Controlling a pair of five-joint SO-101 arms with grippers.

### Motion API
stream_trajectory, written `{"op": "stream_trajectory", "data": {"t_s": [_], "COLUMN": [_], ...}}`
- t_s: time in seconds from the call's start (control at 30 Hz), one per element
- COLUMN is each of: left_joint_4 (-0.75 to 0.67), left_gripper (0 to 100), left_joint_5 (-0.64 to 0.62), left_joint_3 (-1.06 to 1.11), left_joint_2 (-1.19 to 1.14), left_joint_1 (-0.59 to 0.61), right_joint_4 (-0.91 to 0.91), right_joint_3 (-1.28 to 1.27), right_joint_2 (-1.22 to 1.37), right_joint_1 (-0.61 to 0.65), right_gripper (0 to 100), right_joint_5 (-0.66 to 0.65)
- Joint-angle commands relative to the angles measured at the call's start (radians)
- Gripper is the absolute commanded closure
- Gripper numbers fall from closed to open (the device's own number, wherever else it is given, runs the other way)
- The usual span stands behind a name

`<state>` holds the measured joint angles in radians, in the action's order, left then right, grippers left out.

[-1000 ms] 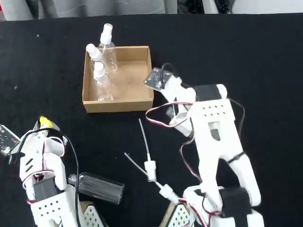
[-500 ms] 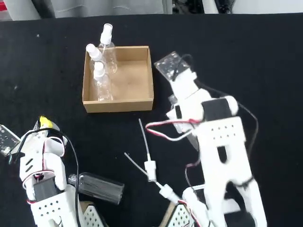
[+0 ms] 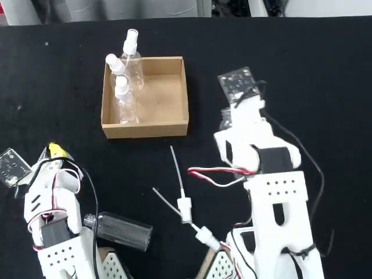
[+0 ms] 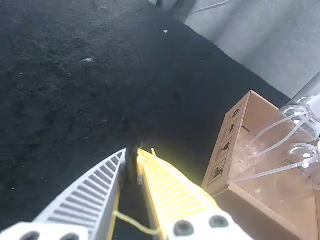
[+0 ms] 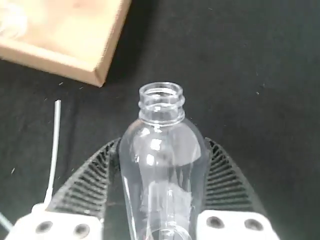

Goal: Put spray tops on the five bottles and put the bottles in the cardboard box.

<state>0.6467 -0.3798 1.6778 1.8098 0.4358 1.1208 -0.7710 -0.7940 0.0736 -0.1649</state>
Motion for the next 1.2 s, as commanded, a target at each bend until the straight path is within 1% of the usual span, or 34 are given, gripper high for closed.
{"op": "stream_trajectory", "data": {"t_s": [0.0,0.17,0.23,0.3,0.5,0.53,0.6,0.67,0.7,0.77,0.87,1.0,1.17], "left_joint_4": [0.003,0.006,0.009,0.041,0.186,0.204,0.242,0.279,0.296,0.321,0.368,0.433,0.453], "left_gripper": [97,97,97,97,97,96,90,83,81,81,80,80,80], "left_joint_5": [0.012,0.026,0.083,0.133,0.281,0.31,0.339,0.324,0.316,0.318,0.334,0.387,0.404], "left_joint_3": [0.016,0.002,0.002,-0.007,-0.096,-0.11,-0.128,-0.147,-0.159,-0.183,-0.229,-0.277,-0.3], "left_joint_2": [0.012,0.012,0.012,0.012,0.012,0.012,0.012,0.012,0.012,0.012,0.006,0.005,0.003], "left_joint_1": [0.001,0.01,0.002,0.001,-0.001,-0.001,-0.001,-0.001,-0.001,-0.008,-0.061,-0.182,-0.303], "right_joint_4": [-0.081,-0.157,-0.181,-0.204,-0.31,-0.327,-0.35,-0.365,-0.371,-0.379,-0.404,-0.417,-0.42], "right_joint_3": [-0.031,-0.11,-0.139,-0.168,-0.251,-0.262,-0.277,-0.288,-0.291,-0.297,-0.312,-0.321,-0.321], "right_joint_2": [-0.068,-0.136,-0.16,-0.183,-0.231,-0.237,-0.248,-0.254,-0.255,-0.257,-0.257,-0.257,-0.257], "right_joint_1": [-0.054,-0.098,-0.115,-0.129,-0.203,-0.216,-0.242,-0.258,-0.261,-0.262,-0.262,-0.273,-0.305], "right_gripper": [88.6,88.6,88.6,88.6,88.6,88.6,88.6,88.6,88.6,88.5,88.5,88.5,88.5], "right_joint_5": [0.054,0.104,0.126,0.149,0.216,0.23,0.253,0.264,0.267,0.272,0.275,0.275,0.275]}}
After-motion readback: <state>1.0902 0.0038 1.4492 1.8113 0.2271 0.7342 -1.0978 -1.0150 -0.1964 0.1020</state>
